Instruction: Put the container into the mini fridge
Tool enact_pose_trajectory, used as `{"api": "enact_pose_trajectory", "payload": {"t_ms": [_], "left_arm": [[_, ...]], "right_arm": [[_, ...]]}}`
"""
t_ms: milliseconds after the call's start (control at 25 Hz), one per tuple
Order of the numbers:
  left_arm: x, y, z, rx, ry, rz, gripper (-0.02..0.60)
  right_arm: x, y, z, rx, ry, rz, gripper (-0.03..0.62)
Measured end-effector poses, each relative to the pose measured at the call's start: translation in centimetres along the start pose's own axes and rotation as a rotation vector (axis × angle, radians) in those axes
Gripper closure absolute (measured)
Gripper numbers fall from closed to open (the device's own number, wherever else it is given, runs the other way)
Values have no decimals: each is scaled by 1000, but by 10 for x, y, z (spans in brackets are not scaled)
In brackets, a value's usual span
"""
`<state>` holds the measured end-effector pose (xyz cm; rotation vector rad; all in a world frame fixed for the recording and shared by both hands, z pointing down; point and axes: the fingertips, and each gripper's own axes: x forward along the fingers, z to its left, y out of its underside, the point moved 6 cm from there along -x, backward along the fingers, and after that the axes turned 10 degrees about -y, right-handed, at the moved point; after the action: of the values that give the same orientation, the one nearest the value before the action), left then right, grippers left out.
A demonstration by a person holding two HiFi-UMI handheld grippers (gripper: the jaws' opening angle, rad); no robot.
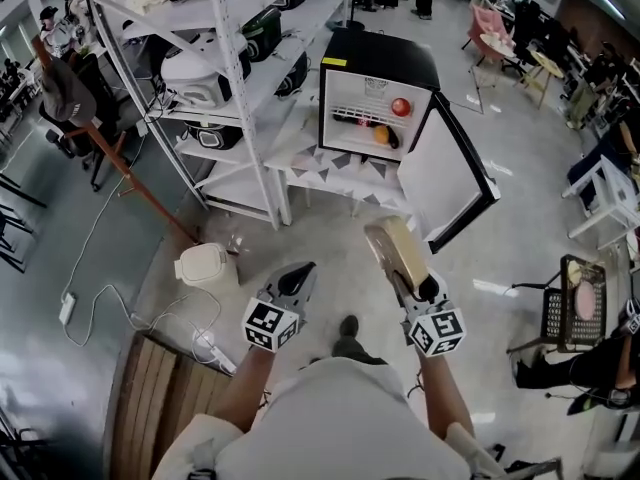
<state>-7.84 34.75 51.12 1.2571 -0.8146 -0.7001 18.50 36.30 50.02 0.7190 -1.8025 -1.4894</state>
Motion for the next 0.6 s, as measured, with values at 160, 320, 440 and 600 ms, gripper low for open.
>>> {"api": "enact_pose_trajectory", "payload": {"t_ms": [160, 320, 440, 600], "left_arm": [[14, 2, 13, 4, -21, 10, 577], [31, -7, 26, 8, -44, 12, 577], [48, -11, 31, 12, -52, 13, 577], [72, -18, 35, 14, -62, 17, 577]], "right_arm": [[19, 0, -15, 2, -14, -1, 372], [39, -5, -30, 12, -33, -3, 372], [53, -7, -45, 18, -46, -1, 372], [70, -15, -67, 22, -61, -3, 372]]}}
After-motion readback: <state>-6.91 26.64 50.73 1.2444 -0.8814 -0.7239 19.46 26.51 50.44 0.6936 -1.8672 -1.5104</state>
